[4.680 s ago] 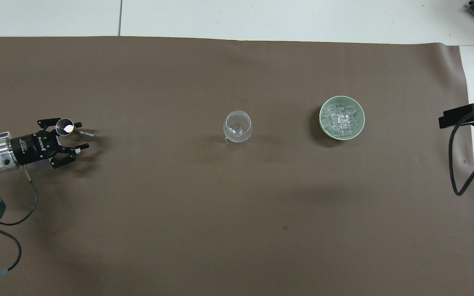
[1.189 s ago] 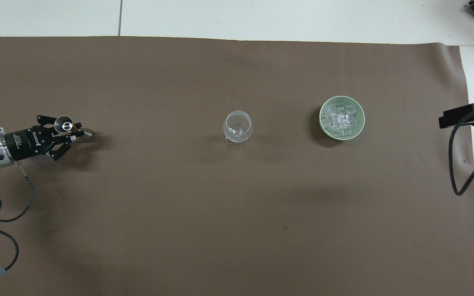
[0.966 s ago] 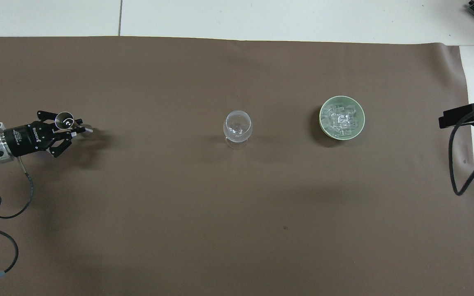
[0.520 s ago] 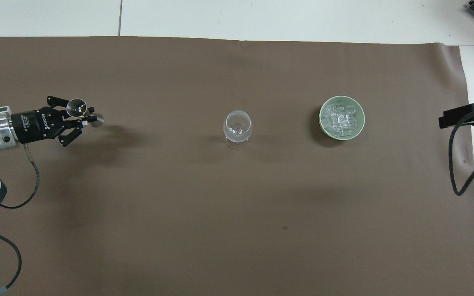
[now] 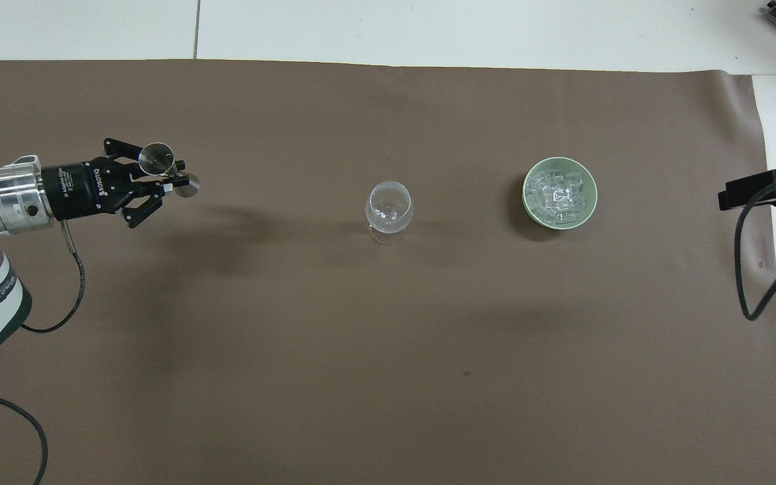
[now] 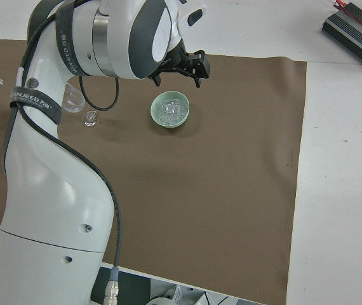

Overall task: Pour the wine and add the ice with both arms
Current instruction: 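Carry the silver utensil with the left gripper toward the clear cup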

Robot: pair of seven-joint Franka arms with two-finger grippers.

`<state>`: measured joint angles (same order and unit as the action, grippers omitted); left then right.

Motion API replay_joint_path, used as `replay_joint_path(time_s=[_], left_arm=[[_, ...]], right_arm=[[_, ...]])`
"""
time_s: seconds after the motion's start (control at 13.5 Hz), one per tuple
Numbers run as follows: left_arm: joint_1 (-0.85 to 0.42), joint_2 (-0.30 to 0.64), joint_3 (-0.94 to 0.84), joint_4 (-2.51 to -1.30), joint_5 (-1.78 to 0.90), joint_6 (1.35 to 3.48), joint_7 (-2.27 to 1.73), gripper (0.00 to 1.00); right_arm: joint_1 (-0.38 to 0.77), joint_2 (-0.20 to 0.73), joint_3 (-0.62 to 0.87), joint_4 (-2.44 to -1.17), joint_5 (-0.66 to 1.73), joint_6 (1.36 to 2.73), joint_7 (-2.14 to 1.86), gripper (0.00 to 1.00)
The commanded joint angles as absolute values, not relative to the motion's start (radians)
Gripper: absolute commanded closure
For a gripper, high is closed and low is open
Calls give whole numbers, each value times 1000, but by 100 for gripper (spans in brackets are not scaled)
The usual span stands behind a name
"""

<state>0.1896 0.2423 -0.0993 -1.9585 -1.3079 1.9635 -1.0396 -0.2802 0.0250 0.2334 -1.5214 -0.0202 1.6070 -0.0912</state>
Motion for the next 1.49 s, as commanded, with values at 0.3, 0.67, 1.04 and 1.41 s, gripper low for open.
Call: replay_joint_path(time_s=[0.3, 0.67, 1.04, 1.41], left_arm=[[163, 143, -233, -2020, -1305, 2126, -1137, 100], [163, 129, -370, -2023, -1312, 2275, -1201, 100], [161, 117, -454, -2045, -1397, 2371, -1210, 100], [137, 112, -506, -2048, -1408, 2448, -1210, 100]], right_arm=[[-287, 15, 236, -1534, -6, 1601, -112, 0], [-287, 15, 236, -1534, -6, 1601, -112, 0], [-287, 15, 236, -1534, -6, 1601, -112, 0], [-287, 15, 236, -1534, -6, 1601, -112, 0]])
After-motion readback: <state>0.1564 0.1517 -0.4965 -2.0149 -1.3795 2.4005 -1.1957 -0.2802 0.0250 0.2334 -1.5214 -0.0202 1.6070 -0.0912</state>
